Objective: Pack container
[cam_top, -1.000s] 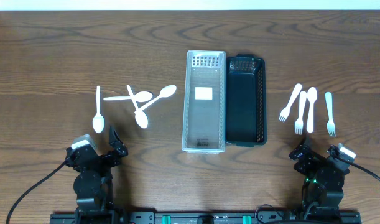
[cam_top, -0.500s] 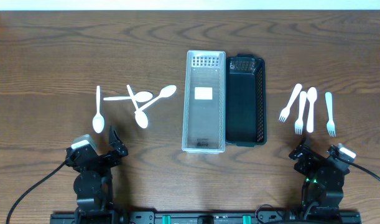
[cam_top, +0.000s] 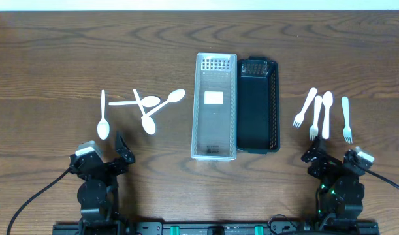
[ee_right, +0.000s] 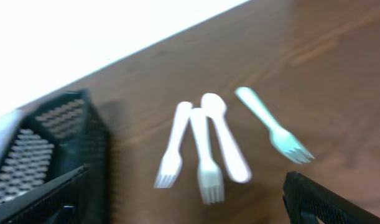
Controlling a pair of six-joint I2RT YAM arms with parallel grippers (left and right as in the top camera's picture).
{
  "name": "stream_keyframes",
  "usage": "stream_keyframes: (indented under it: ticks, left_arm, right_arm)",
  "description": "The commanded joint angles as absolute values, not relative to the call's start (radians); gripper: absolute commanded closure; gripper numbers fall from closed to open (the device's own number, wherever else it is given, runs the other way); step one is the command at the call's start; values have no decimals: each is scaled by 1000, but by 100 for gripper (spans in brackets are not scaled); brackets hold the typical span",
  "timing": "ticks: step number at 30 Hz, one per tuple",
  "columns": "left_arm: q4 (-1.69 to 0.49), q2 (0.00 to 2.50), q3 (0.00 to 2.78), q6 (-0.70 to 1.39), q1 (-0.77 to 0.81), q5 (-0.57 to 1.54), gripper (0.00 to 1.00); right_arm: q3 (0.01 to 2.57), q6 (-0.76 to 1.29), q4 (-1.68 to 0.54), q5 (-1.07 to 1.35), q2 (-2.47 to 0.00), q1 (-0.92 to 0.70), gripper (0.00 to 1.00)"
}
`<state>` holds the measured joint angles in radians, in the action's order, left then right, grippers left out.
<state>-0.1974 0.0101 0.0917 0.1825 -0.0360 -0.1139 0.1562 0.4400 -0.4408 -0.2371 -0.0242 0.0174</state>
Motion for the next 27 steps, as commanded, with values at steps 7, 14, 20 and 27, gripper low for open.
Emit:
stream_keyframes:
  ticks: [7, 14, 20, 27]
  left_arm:
    - [-235, 87, 187, 179, -31, 15, 2]
    - [-278, 428, 445, 164, -31, 15, 2]
    - [-382, 749, 707, 164, -31, 15, 2]
    - [-480, 1013, 923, 164, -31, 15, 2]
  right_arm:
    - [193, 345, -281, 90, -78, 9, 1]
    - [430, 233, -318, 84, -431, 10, 1]
    - [803, 181, -525, 53, -849, 45, 1]
    - [1177, 63, -739, 52, -1251, 145, 1]
